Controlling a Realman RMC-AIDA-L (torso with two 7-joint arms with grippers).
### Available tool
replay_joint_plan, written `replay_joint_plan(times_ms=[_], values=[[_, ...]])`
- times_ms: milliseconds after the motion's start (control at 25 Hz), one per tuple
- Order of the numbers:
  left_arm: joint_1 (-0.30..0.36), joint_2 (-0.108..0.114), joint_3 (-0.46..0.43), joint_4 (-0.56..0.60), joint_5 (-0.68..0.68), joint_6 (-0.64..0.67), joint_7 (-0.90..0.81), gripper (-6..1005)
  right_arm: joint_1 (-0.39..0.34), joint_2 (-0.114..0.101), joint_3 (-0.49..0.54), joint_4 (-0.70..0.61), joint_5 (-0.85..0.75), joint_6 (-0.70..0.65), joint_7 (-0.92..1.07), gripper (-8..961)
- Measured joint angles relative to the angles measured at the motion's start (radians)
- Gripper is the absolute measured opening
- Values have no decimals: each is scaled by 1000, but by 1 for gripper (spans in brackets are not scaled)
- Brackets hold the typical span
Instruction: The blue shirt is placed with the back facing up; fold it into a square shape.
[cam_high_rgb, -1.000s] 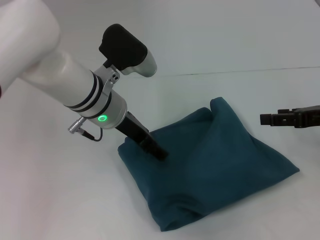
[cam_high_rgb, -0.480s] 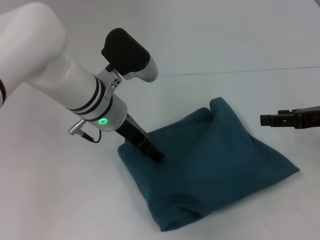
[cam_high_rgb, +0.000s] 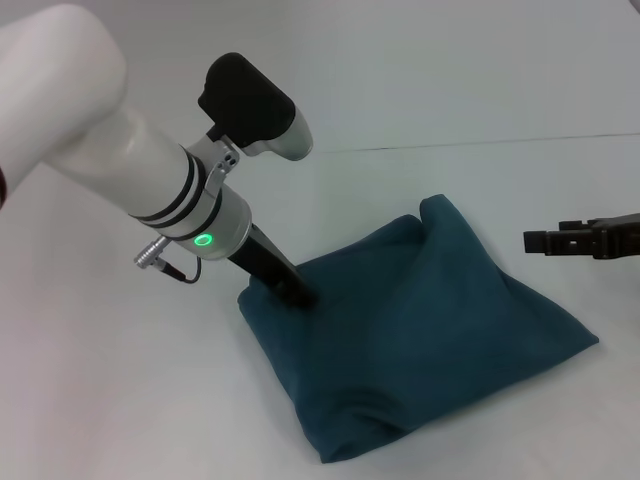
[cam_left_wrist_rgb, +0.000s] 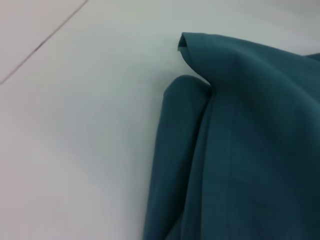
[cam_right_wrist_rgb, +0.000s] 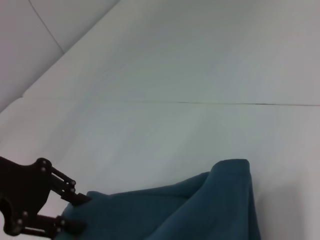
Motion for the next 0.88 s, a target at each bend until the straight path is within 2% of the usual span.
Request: replay_joint_plan(times_ms=[360, 600, 880], values=[[8, 1, 0, 12, -2, 10, 4, 301, -3, 0, 1, 1, 0, 0, -1, 777], [42, 0, -8, 72, -4, 17, -3, 46, -2, 0, 1, 1, 0, 0, -1, 776], [56, 10, -39, 97, 5, 48, -9, 50, 7, 0, -3, -1, 1, 0, -1, 776]])
